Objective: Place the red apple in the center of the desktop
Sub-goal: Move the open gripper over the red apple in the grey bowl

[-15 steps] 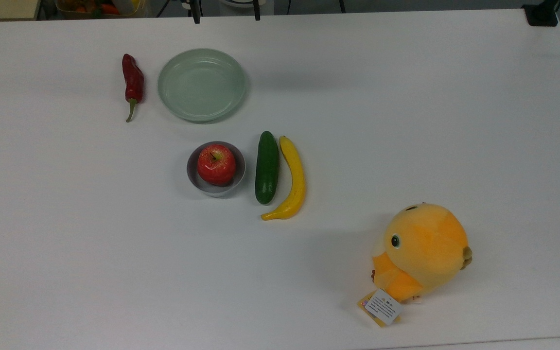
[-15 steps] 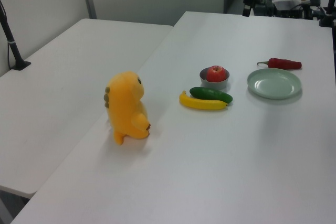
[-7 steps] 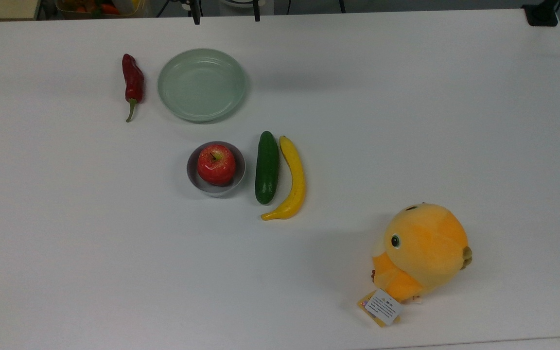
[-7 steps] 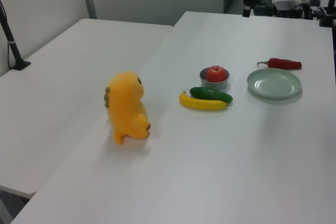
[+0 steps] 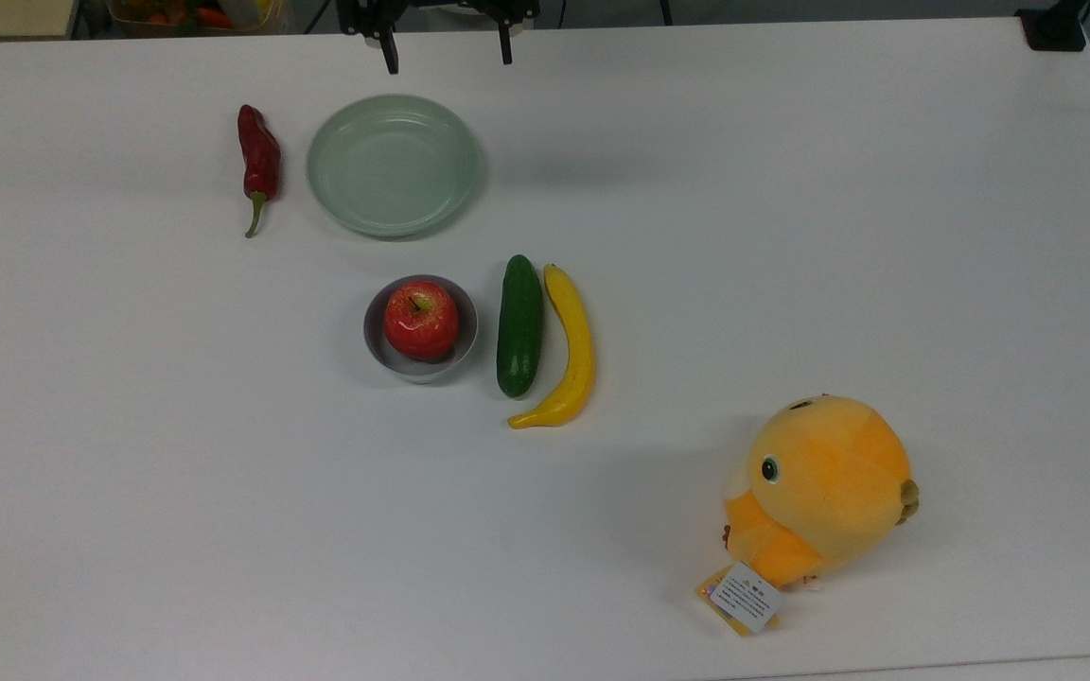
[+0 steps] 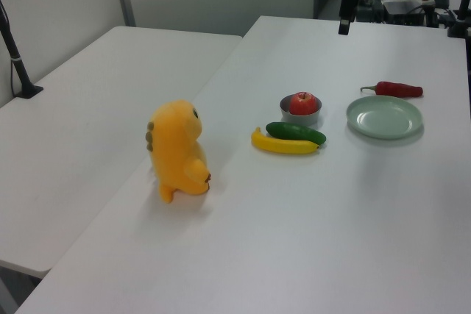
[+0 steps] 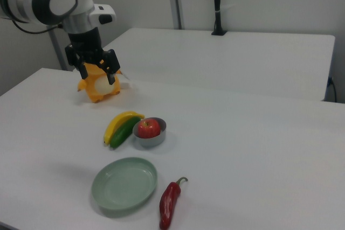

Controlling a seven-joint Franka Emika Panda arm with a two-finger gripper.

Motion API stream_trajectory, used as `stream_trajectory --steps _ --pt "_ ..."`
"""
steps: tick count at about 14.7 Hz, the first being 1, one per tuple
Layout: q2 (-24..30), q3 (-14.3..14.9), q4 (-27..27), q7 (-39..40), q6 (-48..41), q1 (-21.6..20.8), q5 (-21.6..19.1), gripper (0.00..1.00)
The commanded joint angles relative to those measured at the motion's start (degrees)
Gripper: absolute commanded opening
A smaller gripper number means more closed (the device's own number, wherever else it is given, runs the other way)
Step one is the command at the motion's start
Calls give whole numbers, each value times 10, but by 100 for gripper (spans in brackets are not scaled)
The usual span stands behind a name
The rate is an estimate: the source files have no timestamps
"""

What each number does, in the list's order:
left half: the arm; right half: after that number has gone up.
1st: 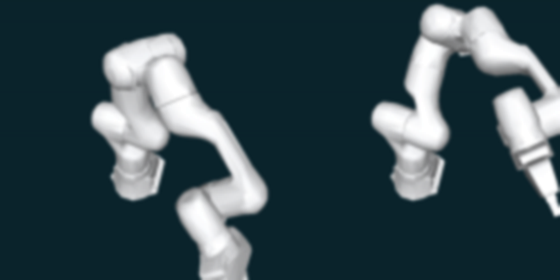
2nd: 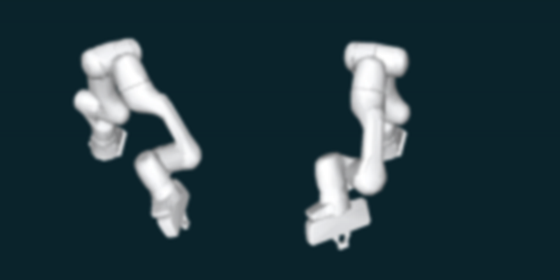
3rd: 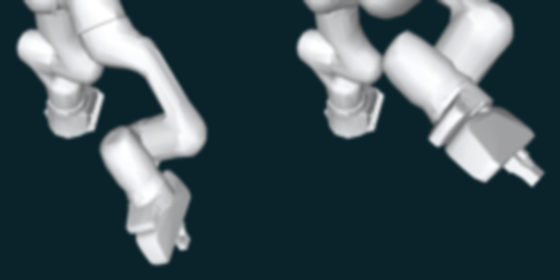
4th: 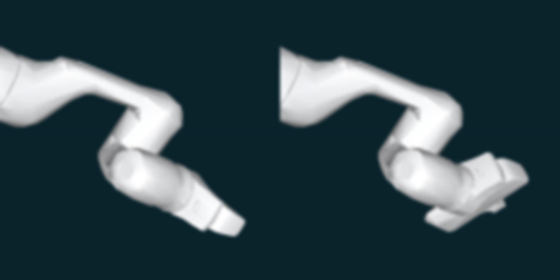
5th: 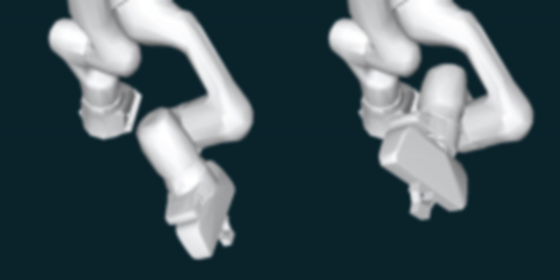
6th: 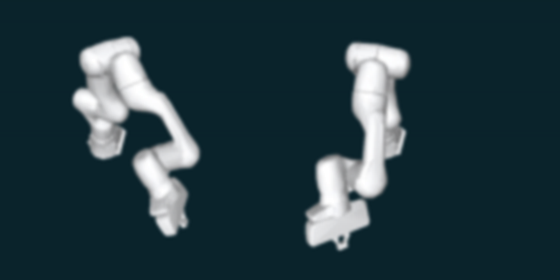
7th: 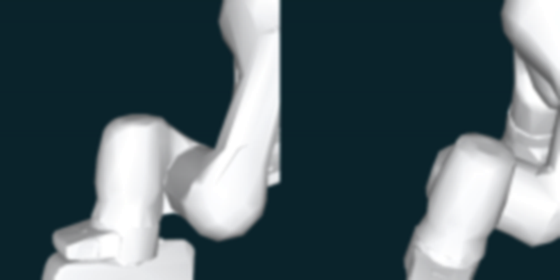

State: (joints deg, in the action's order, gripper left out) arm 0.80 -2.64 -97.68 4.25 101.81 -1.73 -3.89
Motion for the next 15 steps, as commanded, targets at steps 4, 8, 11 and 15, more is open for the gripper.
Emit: stream_trajectory --steps 4,8,11,15 --pt "-90 14 102 31 0 7 -27 100" --pt "-132 10 109 40 9 6 -25 100" --pt "-155 4 106 65 59 1 -17 100" --pt "-199 0 104 83 106 0 8 100"
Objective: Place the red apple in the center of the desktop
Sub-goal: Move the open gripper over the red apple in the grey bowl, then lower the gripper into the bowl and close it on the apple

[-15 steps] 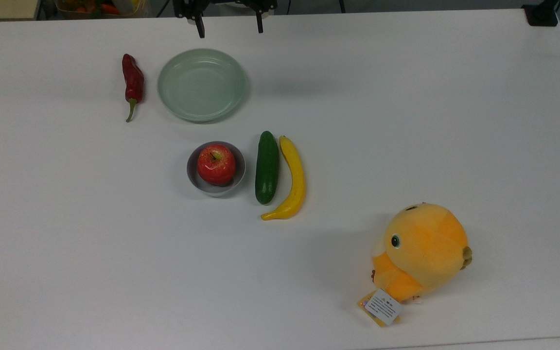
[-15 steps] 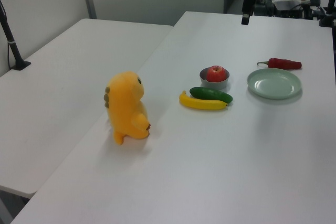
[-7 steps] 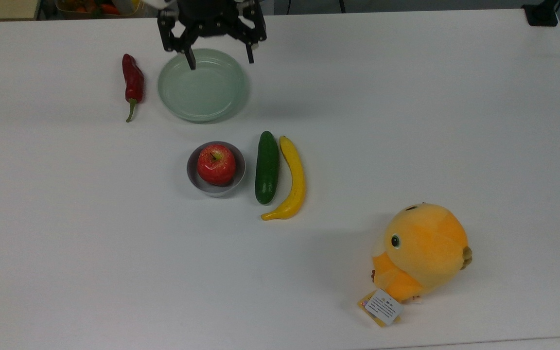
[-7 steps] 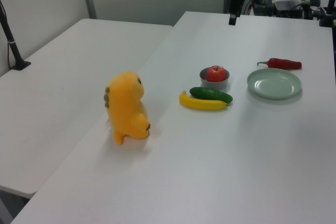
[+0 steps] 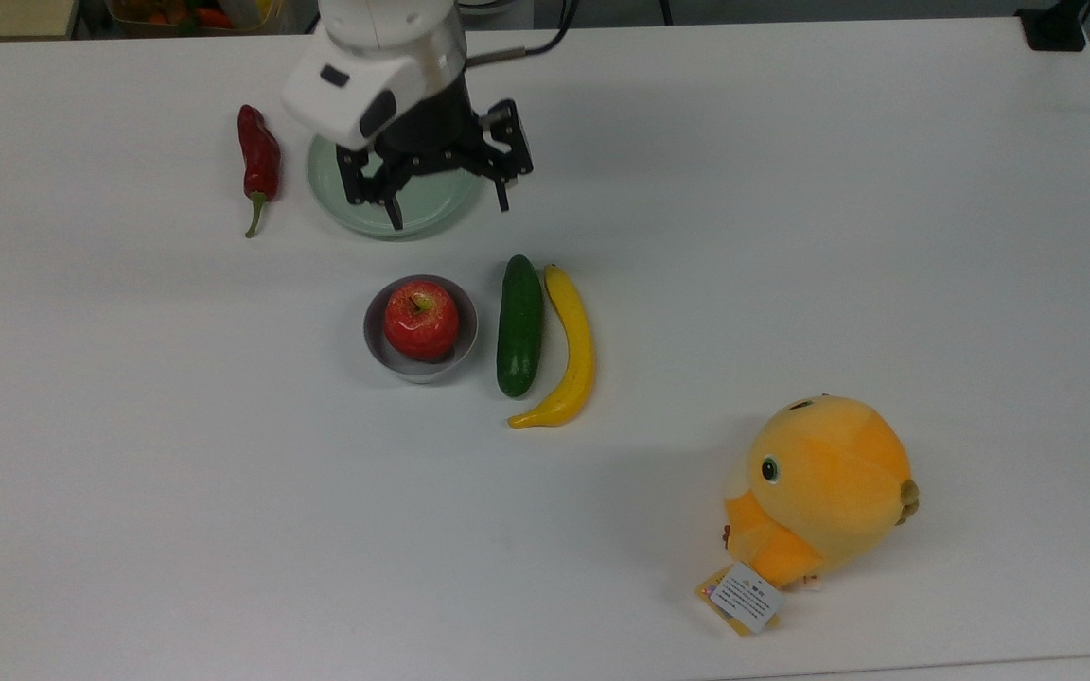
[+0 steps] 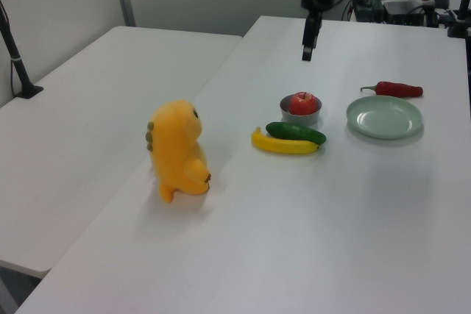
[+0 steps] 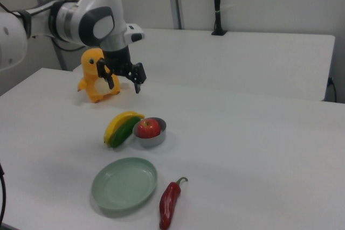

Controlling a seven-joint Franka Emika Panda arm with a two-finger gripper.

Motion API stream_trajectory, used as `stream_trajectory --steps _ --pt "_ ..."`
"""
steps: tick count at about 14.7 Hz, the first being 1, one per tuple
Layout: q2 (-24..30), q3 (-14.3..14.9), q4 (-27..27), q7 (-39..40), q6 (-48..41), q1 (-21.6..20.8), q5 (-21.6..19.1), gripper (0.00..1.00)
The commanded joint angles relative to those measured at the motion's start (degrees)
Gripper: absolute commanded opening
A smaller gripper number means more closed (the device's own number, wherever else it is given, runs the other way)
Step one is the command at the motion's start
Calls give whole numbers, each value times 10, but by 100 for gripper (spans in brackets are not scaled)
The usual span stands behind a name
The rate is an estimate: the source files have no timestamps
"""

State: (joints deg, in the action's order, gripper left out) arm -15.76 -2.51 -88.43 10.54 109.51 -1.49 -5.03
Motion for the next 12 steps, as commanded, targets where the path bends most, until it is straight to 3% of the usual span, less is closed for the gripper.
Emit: stream_trajectory --steps 1,12 --pt "-40 -1 12 20 41 -6 27 100" --pt "-81 0 -37 17 120 -9 99 100"
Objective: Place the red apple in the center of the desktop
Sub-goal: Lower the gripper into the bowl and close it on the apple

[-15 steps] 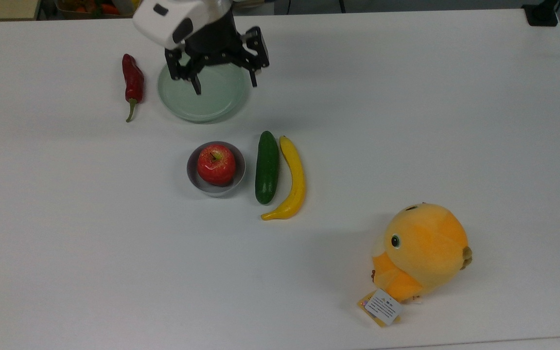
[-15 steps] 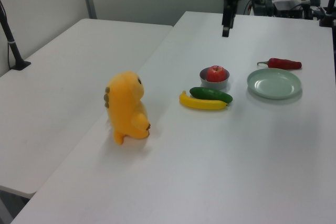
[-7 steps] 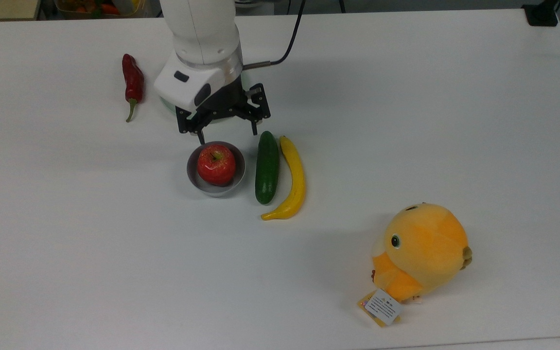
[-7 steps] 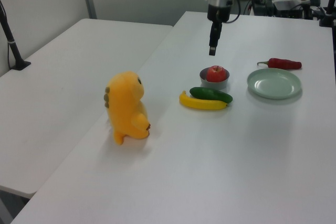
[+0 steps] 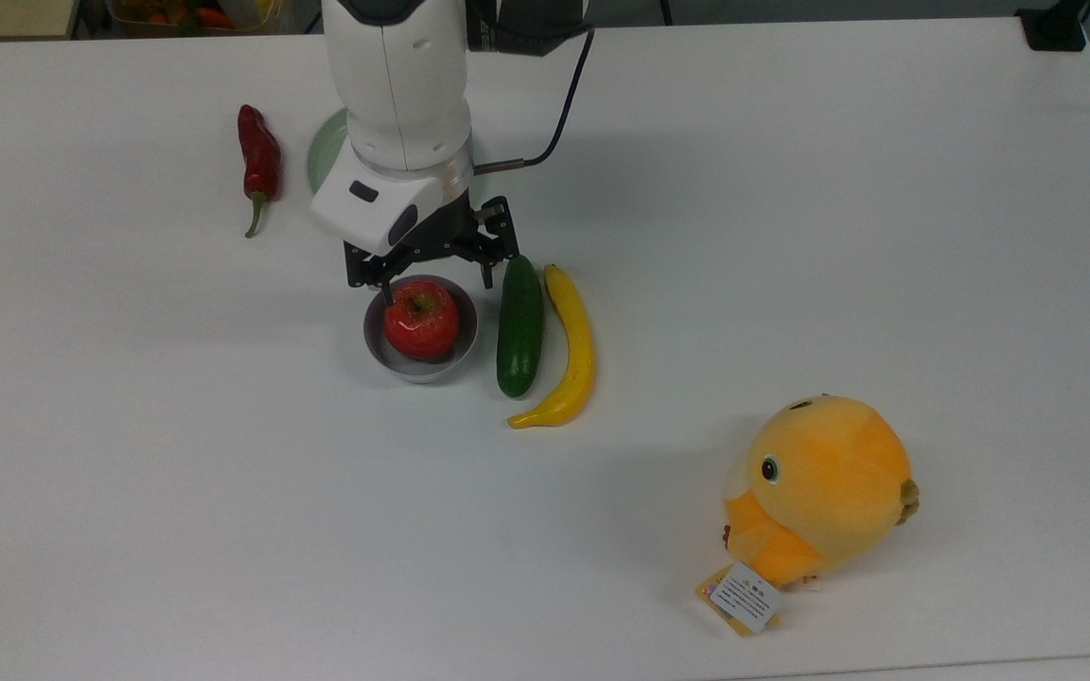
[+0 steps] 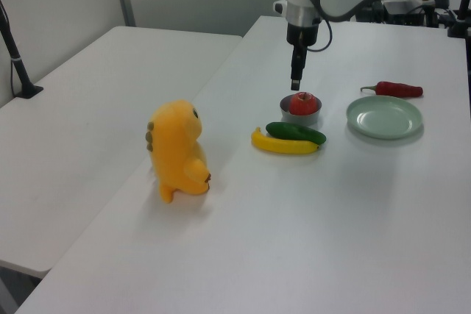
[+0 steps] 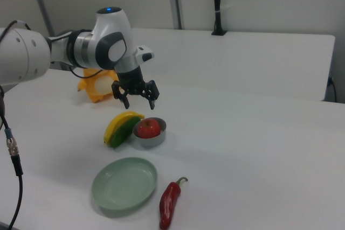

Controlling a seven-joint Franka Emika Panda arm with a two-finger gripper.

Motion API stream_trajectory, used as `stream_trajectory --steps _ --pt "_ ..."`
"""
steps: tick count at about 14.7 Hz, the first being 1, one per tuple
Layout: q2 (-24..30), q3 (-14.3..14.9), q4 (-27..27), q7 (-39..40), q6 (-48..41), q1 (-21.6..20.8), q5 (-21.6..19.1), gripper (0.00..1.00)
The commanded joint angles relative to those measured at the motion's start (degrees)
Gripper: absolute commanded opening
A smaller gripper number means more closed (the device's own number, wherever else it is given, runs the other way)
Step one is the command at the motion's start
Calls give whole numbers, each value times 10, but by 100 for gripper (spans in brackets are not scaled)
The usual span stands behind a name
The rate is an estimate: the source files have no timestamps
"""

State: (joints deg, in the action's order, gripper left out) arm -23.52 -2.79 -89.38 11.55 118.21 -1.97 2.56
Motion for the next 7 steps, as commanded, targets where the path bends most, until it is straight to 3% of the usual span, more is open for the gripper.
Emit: stream_trajectory --steps 1,7 --pt "-6 2 -31 6 40 -4 28 100" --pt "-32 2 -31 5 47 -4 55 100"
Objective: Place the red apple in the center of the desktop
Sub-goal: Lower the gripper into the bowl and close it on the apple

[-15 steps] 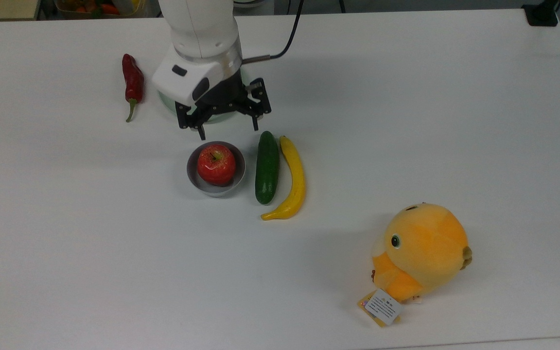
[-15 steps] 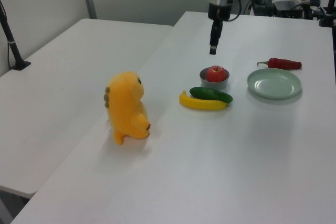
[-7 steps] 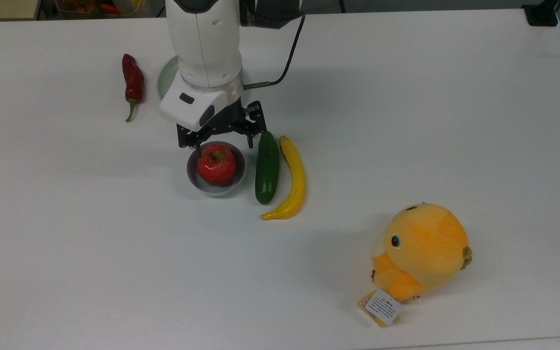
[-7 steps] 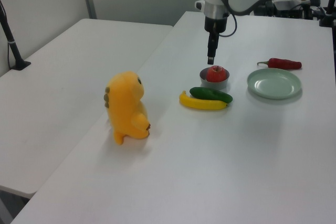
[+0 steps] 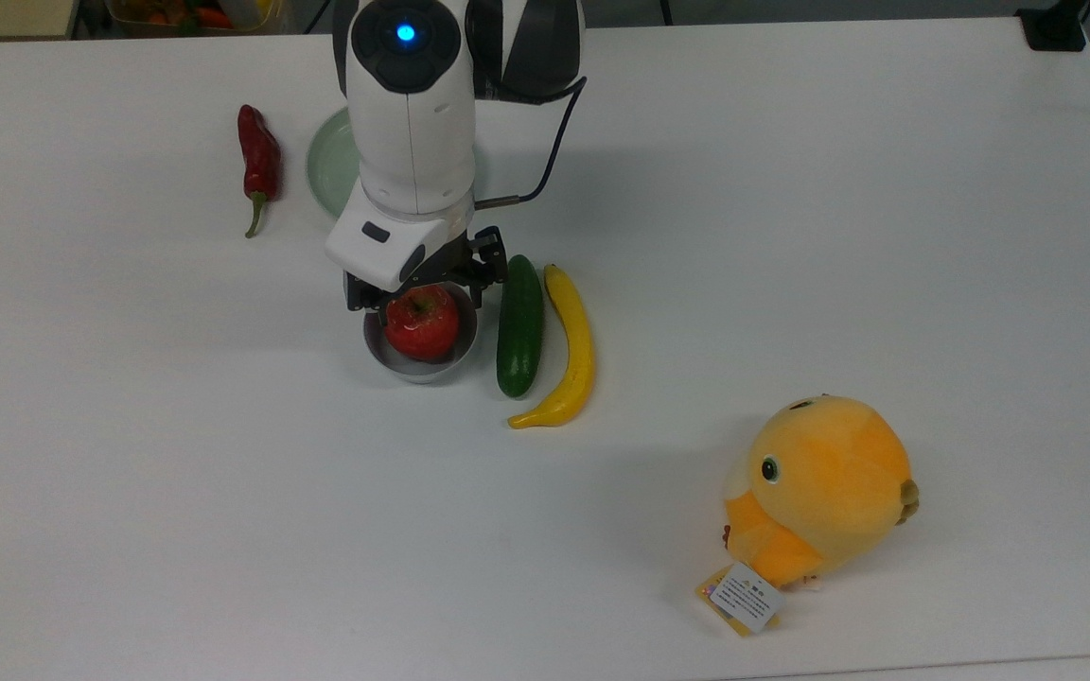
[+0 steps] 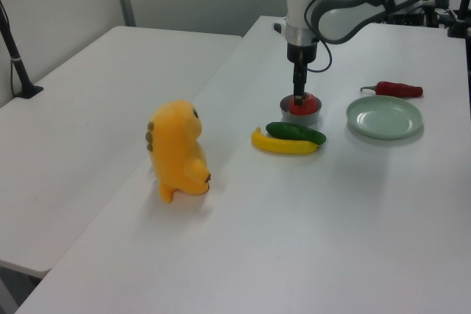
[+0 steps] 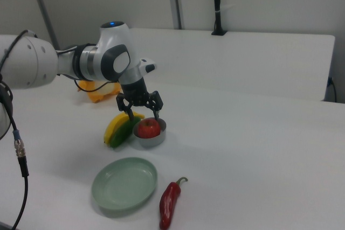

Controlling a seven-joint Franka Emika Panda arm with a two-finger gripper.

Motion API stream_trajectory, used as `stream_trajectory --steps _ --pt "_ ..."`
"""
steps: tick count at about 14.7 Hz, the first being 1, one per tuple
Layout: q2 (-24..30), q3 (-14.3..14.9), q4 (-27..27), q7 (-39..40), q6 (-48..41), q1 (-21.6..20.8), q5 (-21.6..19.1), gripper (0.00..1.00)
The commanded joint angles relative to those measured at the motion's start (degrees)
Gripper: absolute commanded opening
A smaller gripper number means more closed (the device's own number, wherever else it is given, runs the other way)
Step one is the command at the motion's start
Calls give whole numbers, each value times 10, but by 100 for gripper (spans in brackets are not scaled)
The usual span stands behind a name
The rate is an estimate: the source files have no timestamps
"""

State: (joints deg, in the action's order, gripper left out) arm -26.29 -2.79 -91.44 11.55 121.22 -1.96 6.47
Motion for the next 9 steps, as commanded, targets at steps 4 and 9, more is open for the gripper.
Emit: stream_trajectory --steps 4,9 --pt "-14 2 -17 5 18 -4 35 100" --pt "-14 2 -37 4 57 -4 43 100"
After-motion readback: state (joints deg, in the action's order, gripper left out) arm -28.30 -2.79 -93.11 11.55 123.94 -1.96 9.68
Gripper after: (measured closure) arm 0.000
